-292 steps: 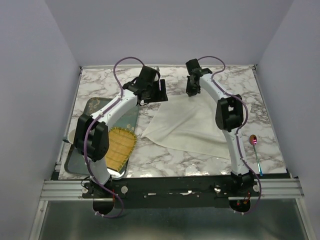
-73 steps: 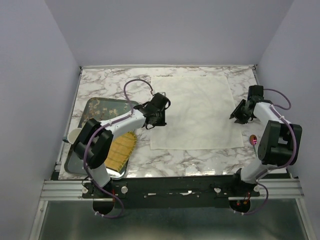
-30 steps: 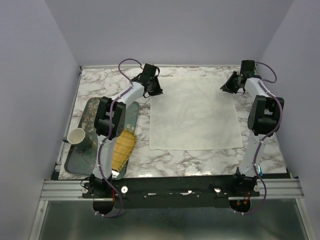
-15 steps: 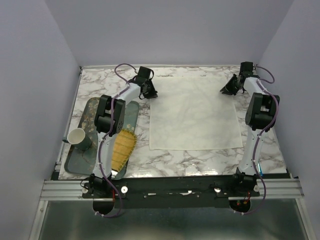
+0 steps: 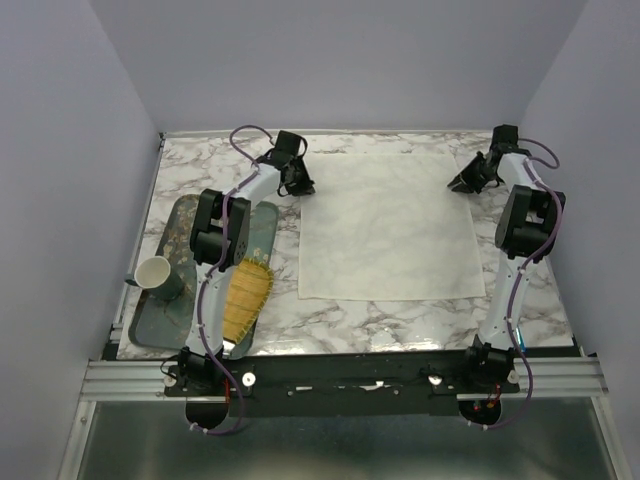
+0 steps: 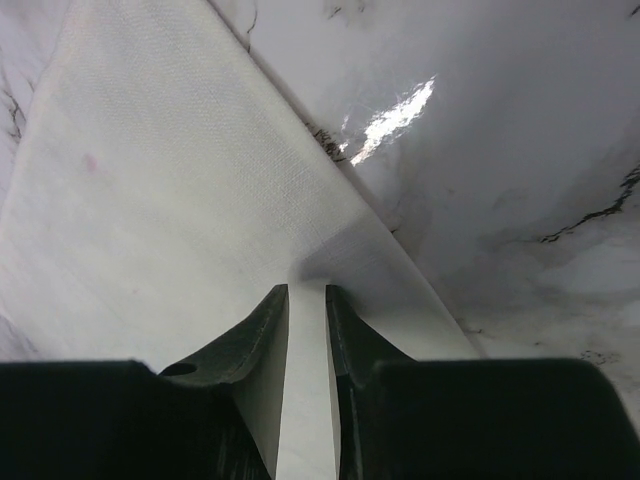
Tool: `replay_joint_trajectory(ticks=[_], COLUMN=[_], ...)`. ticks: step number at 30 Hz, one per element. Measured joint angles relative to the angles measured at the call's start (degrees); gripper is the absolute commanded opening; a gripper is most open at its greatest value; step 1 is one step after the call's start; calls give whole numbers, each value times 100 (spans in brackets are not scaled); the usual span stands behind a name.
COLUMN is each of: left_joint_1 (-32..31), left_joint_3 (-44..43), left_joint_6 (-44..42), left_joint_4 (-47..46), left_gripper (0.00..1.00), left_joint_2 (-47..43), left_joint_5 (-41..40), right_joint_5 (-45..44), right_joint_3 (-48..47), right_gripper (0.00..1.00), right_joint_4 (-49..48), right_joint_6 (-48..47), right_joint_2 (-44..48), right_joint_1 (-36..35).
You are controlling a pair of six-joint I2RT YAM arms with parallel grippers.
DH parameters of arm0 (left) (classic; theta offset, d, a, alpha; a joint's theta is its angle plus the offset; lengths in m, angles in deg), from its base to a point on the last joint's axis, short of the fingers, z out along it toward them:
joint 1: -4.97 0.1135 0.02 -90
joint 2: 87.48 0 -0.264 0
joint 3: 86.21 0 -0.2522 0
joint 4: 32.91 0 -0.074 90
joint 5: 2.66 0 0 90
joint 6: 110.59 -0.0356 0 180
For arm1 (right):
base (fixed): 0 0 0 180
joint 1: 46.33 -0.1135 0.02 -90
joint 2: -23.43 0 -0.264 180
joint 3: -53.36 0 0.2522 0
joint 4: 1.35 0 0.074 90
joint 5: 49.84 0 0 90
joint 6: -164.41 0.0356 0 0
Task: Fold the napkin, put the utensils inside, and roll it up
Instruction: Fold the napkin
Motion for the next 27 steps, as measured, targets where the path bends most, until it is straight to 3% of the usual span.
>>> replay_joint_trajectory(ticks=[7, 12, 14, 20, 23, 27], left_joint_1=[-37, -146, -225, -455, -455, -348], left_joint_3=[-531, -308, 46, 1814, 2723, 3668], left_joint_6=[-304, -461, -505, -619, -616, -553], left_joint_4=[472, 621, 612, 321, 282, 293], left_gripper=[37, 38, 38, 42, 49, 59], left_joint_2=[24, -627, -1141, -3228, -4343, -5668], left_joint_5=[-7, -7, -4, -52, -380, -986], right_joint_5=[-72, -385, -533, -883, -1019, -1104], right_joint_3=[-651, -616, -195, 1679, 2599, 3748], right_gripper=[38, 52, 61, 71, 77, 77], right_joint_4=[415, 595, 597, 389, 223, -7], right_joint_6=[-431, -763, -909, -1397, -1690, -2070], right_joint_2=[11, 487, 977, 2817, 3488, 4127], right_joint_1=[-42, -297, -560, -2020, -2872, -4052])
